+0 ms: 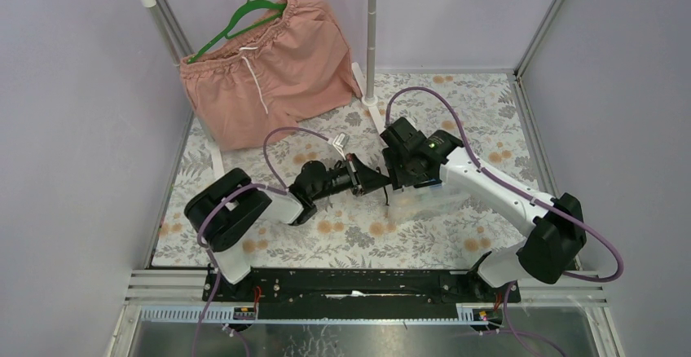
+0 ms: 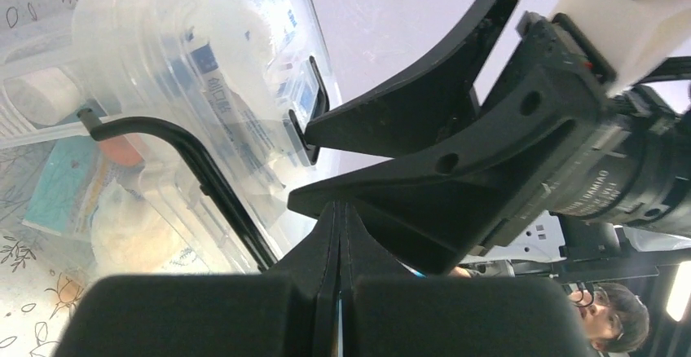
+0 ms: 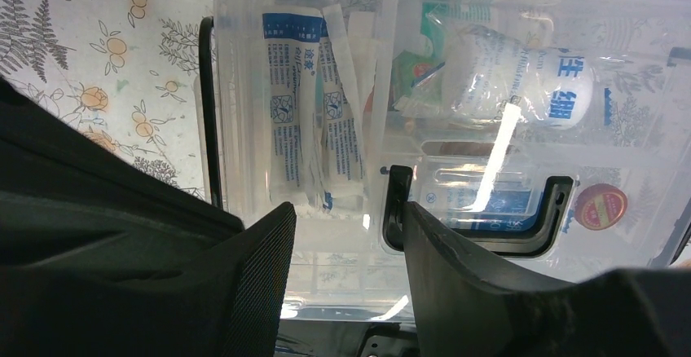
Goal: Organize the medicine kit
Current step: Close the medicine box at the center of the board.
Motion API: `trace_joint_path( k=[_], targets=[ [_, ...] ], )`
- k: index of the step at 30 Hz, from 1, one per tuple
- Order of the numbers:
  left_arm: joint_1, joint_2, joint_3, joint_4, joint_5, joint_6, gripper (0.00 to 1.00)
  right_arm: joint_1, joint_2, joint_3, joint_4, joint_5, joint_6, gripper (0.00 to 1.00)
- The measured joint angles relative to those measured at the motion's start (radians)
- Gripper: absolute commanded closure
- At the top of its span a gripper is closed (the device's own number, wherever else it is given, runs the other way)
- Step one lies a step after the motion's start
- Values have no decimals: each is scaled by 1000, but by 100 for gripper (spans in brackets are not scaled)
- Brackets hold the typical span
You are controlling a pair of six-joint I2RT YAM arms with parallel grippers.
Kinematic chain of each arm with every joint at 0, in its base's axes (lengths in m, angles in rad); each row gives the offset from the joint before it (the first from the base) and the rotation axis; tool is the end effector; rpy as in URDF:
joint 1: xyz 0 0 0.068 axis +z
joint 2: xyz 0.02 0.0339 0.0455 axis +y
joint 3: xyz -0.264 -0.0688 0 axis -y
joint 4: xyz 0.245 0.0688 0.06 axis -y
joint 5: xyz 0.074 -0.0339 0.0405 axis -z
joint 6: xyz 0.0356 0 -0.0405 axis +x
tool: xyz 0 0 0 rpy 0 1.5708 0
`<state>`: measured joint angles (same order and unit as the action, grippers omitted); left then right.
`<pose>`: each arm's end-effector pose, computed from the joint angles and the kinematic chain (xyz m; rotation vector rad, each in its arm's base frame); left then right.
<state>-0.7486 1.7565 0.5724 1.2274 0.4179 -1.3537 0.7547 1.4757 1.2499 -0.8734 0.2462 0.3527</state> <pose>0.2269 -0.2305 0.1733 -0.1615 1.9034 -1.8869 0.2219 0.1968 0.2833 -0.4457 2.5767 0.0552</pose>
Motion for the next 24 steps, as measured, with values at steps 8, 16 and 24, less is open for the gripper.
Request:
trace_joint_path(
  k=[8, 16, 24],
  targets=[
    [47, -201, -27, -200, -72, 97, 100, 1, -34, -26, 38, 3, 10, 43],
    [72, -454, 16, -695, -289, 323, 81, 15, -61, -37, 86, 4, 23, 43],
    [156, -580, 96, -1073, -462, 481, 70, 24, -87, -42, 228, -22, 19, 42]
  ],
)
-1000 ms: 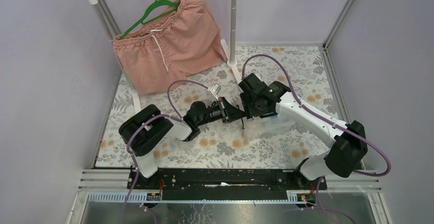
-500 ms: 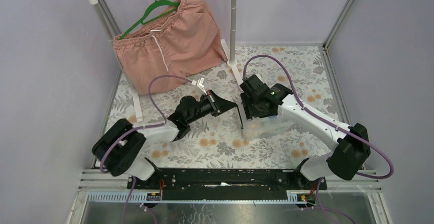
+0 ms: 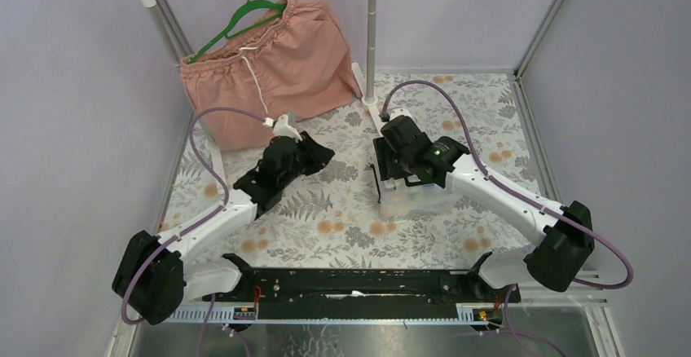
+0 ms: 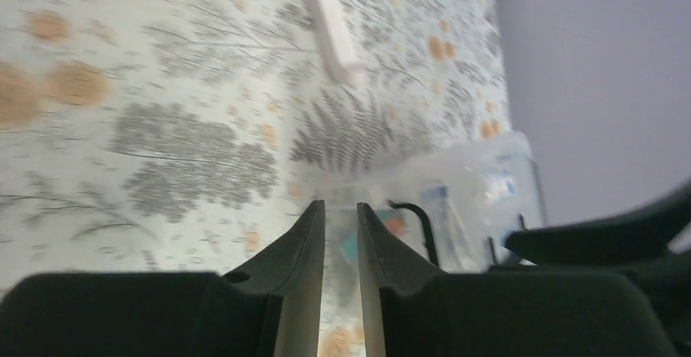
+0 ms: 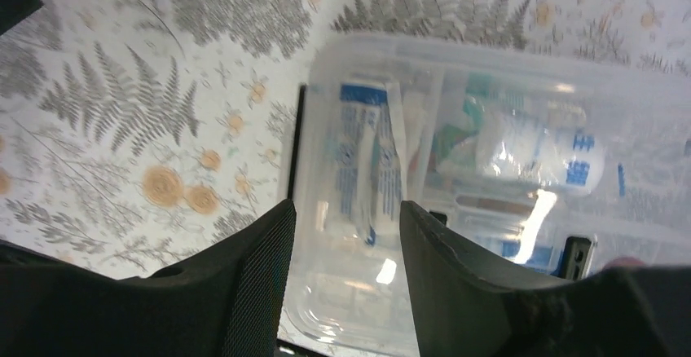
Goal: Organize the medicine kit
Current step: Close the medicine box at the center of the board, then reset both arms
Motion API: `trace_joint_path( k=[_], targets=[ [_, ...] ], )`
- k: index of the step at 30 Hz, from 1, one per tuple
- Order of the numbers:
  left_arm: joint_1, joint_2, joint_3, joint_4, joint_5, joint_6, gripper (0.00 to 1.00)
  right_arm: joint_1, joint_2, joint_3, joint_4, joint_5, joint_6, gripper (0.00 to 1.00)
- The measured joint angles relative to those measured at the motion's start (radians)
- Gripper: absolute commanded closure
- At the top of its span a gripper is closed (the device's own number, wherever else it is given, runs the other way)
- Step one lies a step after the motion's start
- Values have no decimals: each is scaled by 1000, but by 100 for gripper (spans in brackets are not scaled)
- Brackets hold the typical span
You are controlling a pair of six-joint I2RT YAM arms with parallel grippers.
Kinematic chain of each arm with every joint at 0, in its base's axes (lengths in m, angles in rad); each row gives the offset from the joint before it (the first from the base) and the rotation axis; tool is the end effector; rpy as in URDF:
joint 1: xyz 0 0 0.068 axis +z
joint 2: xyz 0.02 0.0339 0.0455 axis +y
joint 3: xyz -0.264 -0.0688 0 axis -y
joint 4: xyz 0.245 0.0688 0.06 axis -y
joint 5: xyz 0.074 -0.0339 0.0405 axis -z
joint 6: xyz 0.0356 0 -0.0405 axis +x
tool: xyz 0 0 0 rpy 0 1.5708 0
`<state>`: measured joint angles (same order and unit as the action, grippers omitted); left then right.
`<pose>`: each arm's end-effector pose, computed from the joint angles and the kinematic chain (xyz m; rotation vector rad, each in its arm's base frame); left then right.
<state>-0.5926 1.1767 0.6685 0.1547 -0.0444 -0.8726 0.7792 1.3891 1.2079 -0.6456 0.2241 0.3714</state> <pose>0.2204 -0.1465 0.2525 -0.3159 2.0155 -0.9171 0.2174 0.2036 0.3080 -0.3807 2.3586 0.2813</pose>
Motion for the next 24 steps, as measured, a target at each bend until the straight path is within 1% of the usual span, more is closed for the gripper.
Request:
trace_joint_path(
  k=[2, 3, 8, 12, 14, 17, 21, 22, 23, 24],
  targets=[
    [31, -21, 22, -78, -29, 32, 64, 1, 0, 19, 24, 1, -9, 41],
    [46, -30, 38, -119, -46, 48, 59, 1, -1, 29, 35, 5, -14, 40],
    [80, -78, 136, -281, -124, 136, 26, -30, -34, 51, 72, 23, -57, 34],
    [92, -121, 235, -380, -183, 206, 11, -164, -92, 51, 76, 19, -84, 31],
    [97, -137, 277, -418, -210, 240, 7, -218, -128, 51, 77, 28, -94, 30],
    [101, -158, 333, -471, -250, 288, 2, -236, -206, 45, 97, 68, -119, 29],
    [102, -208, 365, -514, -306, 356, 1, -236, -354, -28, 194, 114, -159, 28],
    [102, -227, 367, -523, -324, 374, 1, -236, -402, -61, 229, 129, -168, 22],
    [102, -243, 367, -526, -340, 391, 1, -236, -441, -89, 255, 138, -174, 5],
    [102, -255, 367, -527, -351, 406, 1, -236, -478, -116, 285, 148, -178, 1]
  ],
)
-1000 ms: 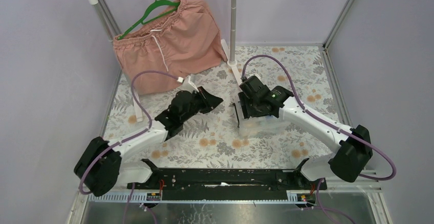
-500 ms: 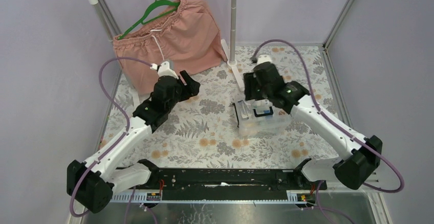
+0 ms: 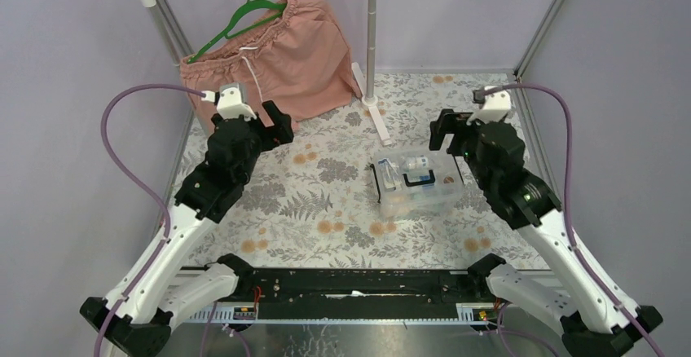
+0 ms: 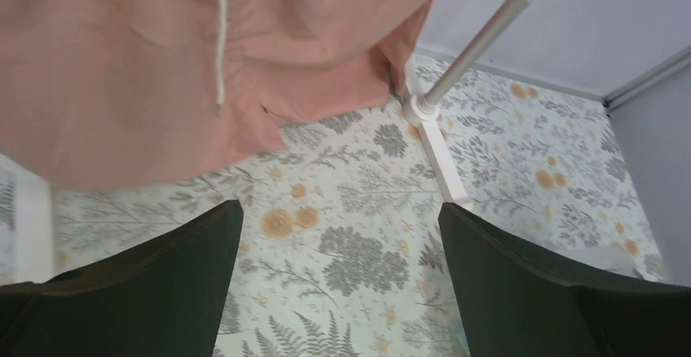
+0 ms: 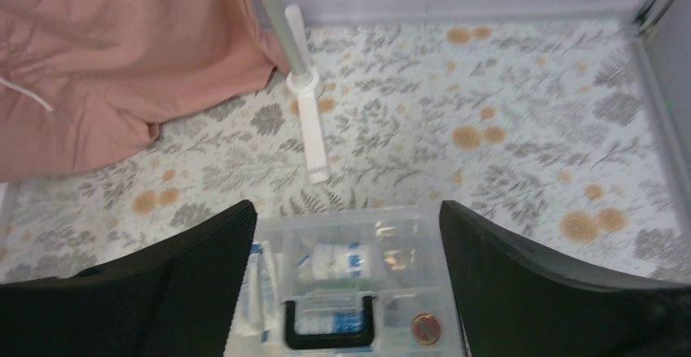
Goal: Organize the medicine kit
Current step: Reset both arms
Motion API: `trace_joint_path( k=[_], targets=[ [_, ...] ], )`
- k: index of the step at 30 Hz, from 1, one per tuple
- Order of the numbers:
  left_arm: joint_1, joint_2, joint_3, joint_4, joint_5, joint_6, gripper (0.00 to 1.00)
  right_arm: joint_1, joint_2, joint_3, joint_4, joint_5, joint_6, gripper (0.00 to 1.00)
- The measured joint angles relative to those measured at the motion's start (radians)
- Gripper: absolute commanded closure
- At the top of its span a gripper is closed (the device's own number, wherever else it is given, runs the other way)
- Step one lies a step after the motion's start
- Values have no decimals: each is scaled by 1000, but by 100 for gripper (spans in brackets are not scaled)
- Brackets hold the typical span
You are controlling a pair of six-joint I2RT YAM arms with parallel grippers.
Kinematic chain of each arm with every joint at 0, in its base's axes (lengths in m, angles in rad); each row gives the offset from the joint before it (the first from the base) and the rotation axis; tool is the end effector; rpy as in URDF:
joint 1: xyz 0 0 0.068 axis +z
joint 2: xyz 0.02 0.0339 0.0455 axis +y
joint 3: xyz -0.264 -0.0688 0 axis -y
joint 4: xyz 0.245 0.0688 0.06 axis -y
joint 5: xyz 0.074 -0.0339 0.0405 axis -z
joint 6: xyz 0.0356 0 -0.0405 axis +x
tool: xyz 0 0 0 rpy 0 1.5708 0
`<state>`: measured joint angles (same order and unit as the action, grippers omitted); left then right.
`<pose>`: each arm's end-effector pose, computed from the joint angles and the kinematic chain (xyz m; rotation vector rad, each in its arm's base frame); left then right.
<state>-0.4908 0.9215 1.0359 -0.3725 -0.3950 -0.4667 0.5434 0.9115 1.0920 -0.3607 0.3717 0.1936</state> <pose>0.1831 -0.0823 0.3841 -0.2556 1.8021 -0.3188 0.1727 0.0892 0.4060 -0.0337 1.7431 0.2155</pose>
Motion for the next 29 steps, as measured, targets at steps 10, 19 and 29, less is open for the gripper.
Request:
trace_joint_path(
  k=[10, 19, 29],
  targets=[
    [0, -80, 17, -10, -144, 180, 1, 0, -205, -163, 172, 93, -23, 0],
    [0, -142, -51, -6, -204, 182, 1, 0, -236, -178, 190, 120, -29, 0],
    [0, -135, -94, -2, -224, 169, 1, 0, -220, -196, 187, 125, -9, 0]
  ],
)
